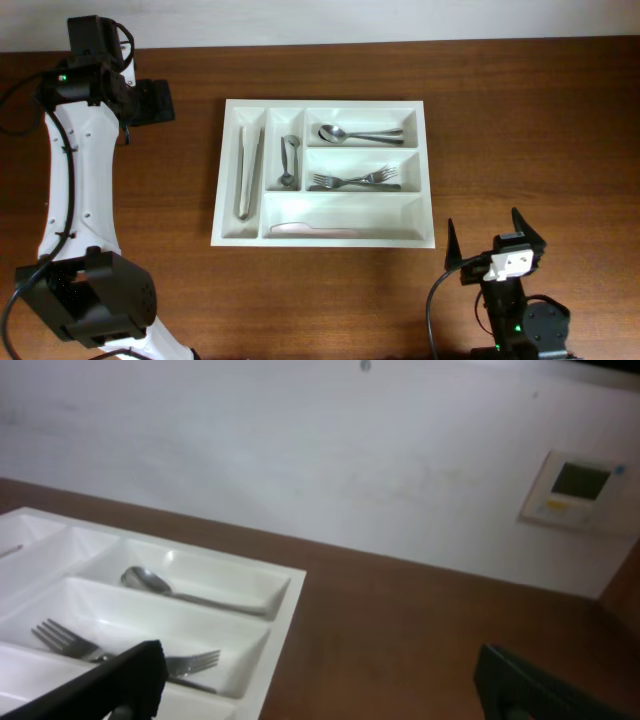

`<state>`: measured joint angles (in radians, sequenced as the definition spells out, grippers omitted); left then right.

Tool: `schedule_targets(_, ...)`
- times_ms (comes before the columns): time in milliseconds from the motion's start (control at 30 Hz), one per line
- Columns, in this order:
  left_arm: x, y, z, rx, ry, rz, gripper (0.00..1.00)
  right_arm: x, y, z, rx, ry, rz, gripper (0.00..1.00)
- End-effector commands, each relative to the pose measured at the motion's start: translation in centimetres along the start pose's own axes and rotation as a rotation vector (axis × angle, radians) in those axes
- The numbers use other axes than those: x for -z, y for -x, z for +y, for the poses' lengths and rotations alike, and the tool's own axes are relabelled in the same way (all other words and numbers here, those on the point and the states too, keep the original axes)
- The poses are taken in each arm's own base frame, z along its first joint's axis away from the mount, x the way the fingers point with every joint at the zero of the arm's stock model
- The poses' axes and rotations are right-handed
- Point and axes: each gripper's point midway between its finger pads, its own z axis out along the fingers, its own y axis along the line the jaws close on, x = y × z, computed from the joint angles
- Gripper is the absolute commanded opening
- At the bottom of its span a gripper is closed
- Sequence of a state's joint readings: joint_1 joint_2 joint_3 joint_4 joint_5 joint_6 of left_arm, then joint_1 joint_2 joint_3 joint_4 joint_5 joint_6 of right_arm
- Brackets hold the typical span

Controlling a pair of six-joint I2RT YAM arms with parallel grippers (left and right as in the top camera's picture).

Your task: Pack container

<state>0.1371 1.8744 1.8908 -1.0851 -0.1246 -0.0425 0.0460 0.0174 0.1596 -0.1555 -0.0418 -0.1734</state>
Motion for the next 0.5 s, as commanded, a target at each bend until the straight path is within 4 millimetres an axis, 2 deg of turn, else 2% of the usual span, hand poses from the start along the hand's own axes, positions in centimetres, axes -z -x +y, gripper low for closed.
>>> schedule_targets(0,0.0,0.1,0.1,-0.003,0.004,-0.002,0.99,-0.4,-0.8,-0.1,-0.032,-0.018,-0.02,0.99)
schedule_targets(267,0.0,0.1,0.1,-0.003,0.004,-0.002,0.99,-1.1,-4.5,0.4,-0.034,-0.017,0.035,0.99)
schedule_targets(367,0.0,0.1,0.1,-0.003,0.004,-0.002,0.99,-1.1,-5.3,0.3,-0.034,-0.028,0.069,0.99)
schedule_targets(467,0.0,0.1,0.1,-0.003,0.004,-0.002,0.99,-1.1,-5.3,0.1,-0.033,-0.038,0.07,0.99)
